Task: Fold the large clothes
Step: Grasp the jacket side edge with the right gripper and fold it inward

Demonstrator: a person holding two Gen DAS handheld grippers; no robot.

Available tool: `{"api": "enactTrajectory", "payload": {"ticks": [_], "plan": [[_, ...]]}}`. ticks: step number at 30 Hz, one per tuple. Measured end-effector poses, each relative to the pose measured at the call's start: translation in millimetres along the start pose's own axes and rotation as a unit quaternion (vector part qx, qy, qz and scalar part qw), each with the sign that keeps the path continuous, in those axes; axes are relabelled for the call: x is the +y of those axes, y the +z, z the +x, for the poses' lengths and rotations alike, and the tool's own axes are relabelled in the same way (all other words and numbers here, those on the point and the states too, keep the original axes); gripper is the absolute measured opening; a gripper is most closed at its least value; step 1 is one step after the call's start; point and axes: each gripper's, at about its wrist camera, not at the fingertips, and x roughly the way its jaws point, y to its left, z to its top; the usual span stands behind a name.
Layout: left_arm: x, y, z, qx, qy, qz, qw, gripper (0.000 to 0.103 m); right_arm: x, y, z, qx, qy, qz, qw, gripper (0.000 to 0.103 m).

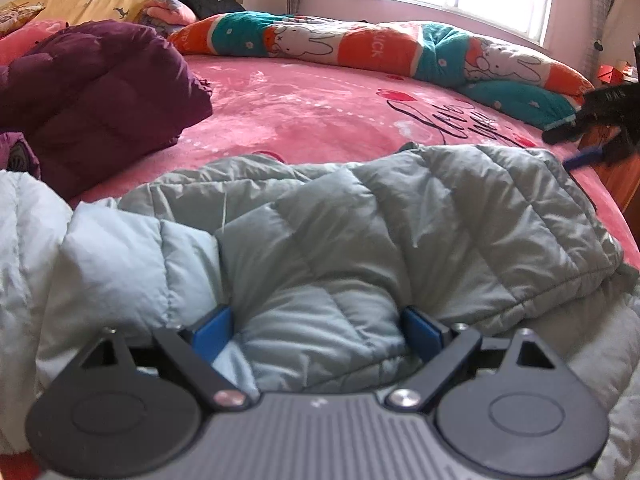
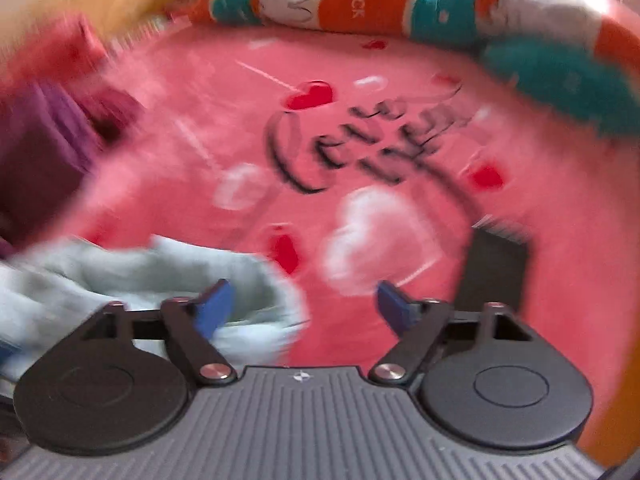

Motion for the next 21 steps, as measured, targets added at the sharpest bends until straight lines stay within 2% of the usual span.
{"api": "enactTrajectory", "payload": {"ticks": [2,4,7,9,11,12,13,15,18,21], "plan": [[1,0,-1,-0.002,-0.002,-0.003,1.0000,0.091,0,-17,8,0.017,0.027,0.032,0.999,0.102],[3,1,-1,-0.002,-0.007,-0.008,0.9999,0.091,3,-30,15,0.029,0.028,0.038,0.998,0.102],[3,1,0,-0.002,-0.007,-0.009,0.9999,0.091,13,-41,27,0.045,0.053,0.039,0.997,0.103],[3,1,0,-0.003,-0.007,-0.009,0.9999,0.091,20,-42,37,0.051,0.044,0.025,0.997,0.103],[6,1,-1,-0.006,-0.009,-0.013,0.9998,0.091,23,-41,37,0.027,0.032,0.015,0.999,0.090],[8,1,-2,-0.011,-0.013,-0.016,0.9997,0.091,18,-38,39,0.016,0.029,0.027,0.999,0.061],[9,2,-3,-0.014,-0.014,-0.018,0.9996,0.091,7,-36,39,0.013,0.031,0.045,0.998,0.046],[11,3,-5,-0.019,-0.013,-0.019,0.9996,0.091,-12,-32,42,0.003,0.032,0.081,0.996,0.040],[16,5,-4,-0.022,-0.014,-0.026,0.9993,0.091,-24,-39,41,-0.005,0.016,0.086,0.996,0.028],[20,5,2,-0.014,-0.014,-0.034,0.9992,0.091,-38,-45,42,-0.011,0.024,0.104,0.994,0.025]]}}
